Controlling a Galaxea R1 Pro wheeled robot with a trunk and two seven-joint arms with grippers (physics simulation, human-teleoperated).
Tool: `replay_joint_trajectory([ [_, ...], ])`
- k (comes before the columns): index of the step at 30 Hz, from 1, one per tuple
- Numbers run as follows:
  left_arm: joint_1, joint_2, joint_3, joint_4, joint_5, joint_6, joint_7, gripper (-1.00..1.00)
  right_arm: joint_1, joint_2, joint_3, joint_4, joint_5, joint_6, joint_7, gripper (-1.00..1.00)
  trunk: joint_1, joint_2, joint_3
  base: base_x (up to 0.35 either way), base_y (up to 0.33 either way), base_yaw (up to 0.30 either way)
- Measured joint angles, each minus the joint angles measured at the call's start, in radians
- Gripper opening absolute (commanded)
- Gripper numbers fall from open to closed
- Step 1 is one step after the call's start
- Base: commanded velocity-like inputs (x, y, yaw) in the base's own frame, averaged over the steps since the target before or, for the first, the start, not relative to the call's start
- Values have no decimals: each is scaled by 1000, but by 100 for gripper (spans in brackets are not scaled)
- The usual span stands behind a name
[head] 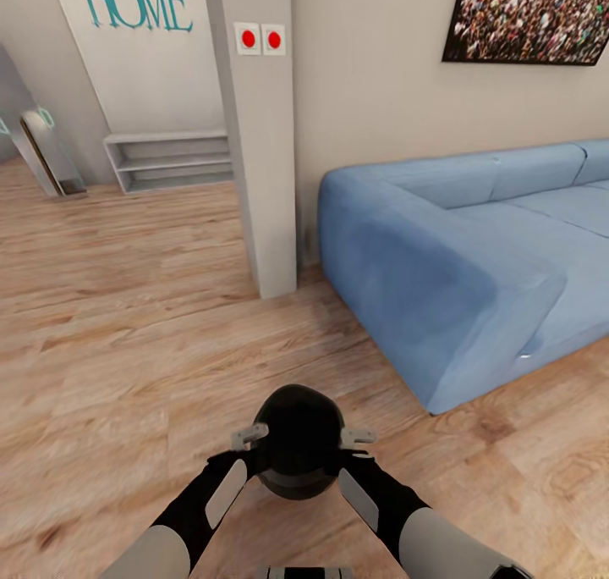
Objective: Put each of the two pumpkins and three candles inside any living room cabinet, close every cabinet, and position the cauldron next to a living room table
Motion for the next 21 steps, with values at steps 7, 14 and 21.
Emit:
replay_joint_trajectory([
  [7,0,0,0,0,0,0,0,100,0,0,0,0,0,-9,1,100,1,-1,-8,0,0,0],
  [14,0,-2,0,0,1,-22,-54,100,0,0,-1,0,0,-11,1,100,1,-1,-8,0,0,0],
  [21,1,-2,0,0,1,-41,-90,100,0,0,-2,0,0,-12,1,100,1,-1,-8,0,0,0],
])
